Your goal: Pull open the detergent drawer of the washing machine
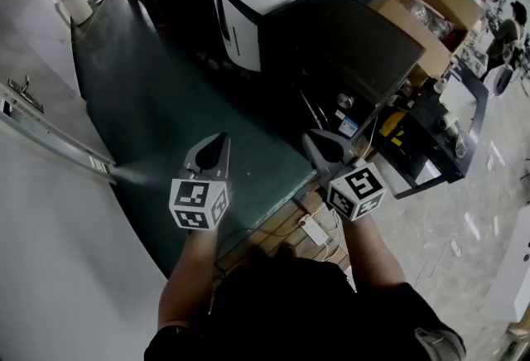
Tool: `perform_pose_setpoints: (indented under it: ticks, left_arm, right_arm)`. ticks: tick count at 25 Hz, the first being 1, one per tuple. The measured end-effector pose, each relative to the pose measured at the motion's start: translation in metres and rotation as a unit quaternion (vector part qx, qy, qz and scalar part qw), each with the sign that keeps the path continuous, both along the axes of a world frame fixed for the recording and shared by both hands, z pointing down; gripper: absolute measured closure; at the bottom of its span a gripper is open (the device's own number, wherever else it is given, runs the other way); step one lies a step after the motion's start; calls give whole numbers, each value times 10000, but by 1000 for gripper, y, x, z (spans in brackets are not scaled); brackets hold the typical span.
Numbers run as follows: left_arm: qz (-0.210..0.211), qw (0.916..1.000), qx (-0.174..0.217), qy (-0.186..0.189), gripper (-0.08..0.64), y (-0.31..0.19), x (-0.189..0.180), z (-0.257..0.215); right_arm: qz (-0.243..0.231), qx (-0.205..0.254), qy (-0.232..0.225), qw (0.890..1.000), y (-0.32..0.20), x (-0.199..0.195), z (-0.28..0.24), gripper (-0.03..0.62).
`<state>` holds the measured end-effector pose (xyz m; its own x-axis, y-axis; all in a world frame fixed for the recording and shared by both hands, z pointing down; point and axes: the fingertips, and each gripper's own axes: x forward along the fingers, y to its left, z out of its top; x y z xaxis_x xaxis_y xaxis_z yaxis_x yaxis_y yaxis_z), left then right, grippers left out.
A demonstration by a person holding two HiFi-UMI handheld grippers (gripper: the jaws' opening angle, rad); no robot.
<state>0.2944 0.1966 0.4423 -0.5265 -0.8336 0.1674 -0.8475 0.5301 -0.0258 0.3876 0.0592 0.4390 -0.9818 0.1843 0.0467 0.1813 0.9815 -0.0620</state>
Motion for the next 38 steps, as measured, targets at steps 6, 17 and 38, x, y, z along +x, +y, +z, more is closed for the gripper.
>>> perform_pose_setpoints:
  ticks: [6, 17, 38]
  left_arm:
    - [18, 10000, -23, 74, 549, -6, 4, 5]
    - [12, 9999, -92, 83, 549, -24, 14, 16]
    - [-210, 9997, 102, 112, 549, -15, -68, 22]
  right_arm:
    - [-19, -103, 39, 9999, -4, 5, 2, 591]
    - [-23, -583, 120, 9982, -28, 14, 8, 589]
    - [-346, -586, 688, 9953, -7, -67, 29, 589]
